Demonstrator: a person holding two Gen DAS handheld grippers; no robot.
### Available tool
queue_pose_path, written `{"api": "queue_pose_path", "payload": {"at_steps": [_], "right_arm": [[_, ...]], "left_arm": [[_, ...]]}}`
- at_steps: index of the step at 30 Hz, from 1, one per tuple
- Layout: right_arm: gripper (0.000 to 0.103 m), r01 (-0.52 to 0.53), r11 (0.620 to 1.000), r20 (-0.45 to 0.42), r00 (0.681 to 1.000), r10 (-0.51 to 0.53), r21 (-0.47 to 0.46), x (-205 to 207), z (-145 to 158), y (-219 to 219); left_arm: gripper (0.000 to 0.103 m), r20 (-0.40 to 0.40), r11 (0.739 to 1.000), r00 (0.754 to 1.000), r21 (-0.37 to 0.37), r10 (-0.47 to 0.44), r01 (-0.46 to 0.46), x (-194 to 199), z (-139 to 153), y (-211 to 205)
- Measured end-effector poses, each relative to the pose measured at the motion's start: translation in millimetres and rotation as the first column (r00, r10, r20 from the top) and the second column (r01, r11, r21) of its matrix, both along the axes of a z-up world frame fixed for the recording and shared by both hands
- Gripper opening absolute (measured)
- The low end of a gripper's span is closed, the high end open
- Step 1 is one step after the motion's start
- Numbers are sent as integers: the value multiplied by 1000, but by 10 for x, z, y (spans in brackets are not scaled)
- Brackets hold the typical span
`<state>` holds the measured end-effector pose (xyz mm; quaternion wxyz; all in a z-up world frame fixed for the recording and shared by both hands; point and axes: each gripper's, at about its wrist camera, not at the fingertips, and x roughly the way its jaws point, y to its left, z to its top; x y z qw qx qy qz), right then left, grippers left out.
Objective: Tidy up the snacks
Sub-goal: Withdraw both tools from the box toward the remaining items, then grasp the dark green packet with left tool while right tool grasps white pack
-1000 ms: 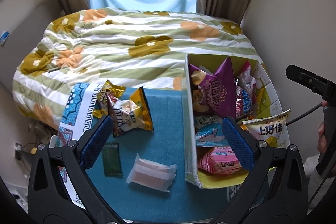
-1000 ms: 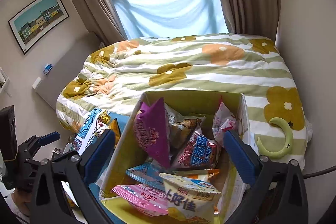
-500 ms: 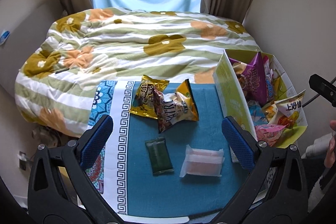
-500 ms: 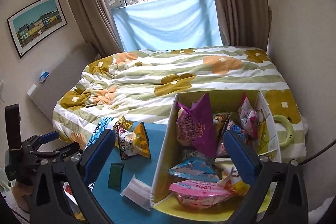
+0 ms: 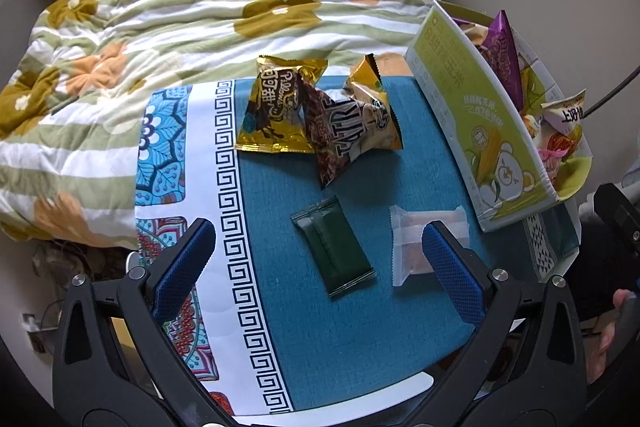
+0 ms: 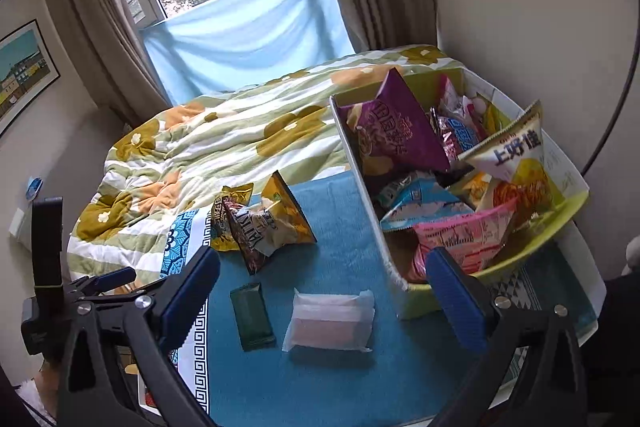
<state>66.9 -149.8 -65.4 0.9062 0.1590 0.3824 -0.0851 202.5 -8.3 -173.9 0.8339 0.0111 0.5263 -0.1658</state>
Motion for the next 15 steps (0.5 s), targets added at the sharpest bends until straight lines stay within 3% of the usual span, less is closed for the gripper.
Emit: {"api": "queue_pose_path", "payload": {"at_steps": [5,15], "right_arm": [[102,82,997,-52,995,-82,8,-82,-364,118],[102,142,989,-122,983,-136,44,-28,-1041,161]], "left_arm": [[102,-41,1000,999,2,-14,15,44,-402,-105],[95,-74,998,997,49,-29,33,128,-1063,-366]]}}
